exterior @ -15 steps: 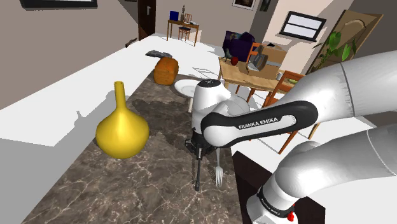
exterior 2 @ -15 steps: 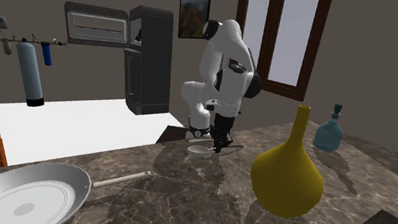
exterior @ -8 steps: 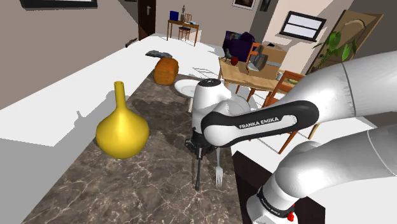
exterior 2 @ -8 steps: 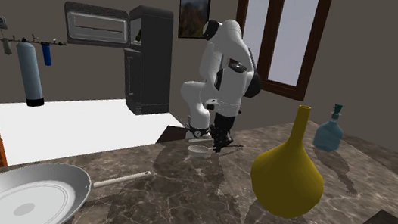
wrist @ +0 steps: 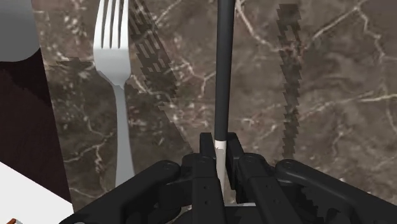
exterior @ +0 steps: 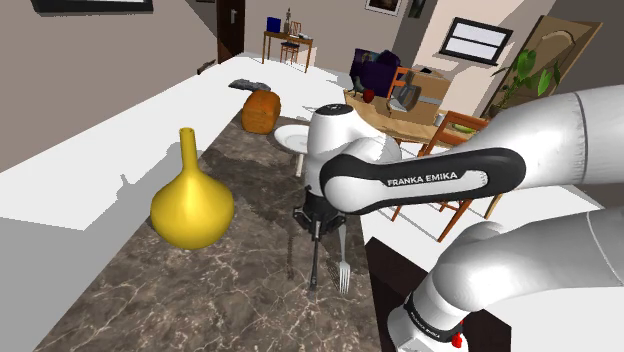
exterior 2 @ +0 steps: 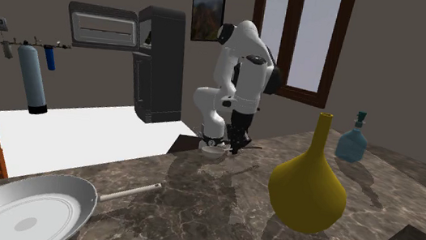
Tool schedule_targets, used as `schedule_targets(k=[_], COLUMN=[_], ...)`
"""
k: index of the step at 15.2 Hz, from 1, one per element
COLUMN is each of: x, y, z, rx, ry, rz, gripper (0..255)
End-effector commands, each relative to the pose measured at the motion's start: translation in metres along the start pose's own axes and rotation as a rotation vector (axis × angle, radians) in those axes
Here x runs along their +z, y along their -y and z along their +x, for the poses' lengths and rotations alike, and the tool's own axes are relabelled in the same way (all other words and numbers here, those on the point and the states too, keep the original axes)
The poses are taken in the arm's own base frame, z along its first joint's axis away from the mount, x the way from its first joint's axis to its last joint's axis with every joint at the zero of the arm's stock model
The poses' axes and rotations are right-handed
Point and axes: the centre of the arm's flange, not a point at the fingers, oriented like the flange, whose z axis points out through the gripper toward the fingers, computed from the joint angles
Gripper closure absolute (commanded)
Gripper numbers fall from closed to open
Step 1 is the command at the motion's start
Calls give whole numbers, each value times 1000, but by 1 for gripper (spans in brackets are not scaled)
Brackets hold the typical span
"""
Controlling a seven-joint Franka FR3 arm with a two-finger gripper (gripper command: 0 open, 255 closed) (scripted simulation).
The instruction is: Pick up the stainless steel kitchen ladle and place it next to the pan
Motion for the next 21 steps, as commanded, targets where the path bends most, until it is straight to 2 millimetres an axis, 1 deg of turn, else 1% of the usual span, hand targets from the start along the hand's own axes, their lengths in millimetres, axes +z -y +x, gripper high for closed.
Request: schedule_targets(k=[1,12,21], x=[-11,-67,-76], y=[-1,-7,85], z=[1,2,77], rx=[0,0,0], ry=[0,0,0], rz=[-1,-1,-1], gripper=[255,255,255])
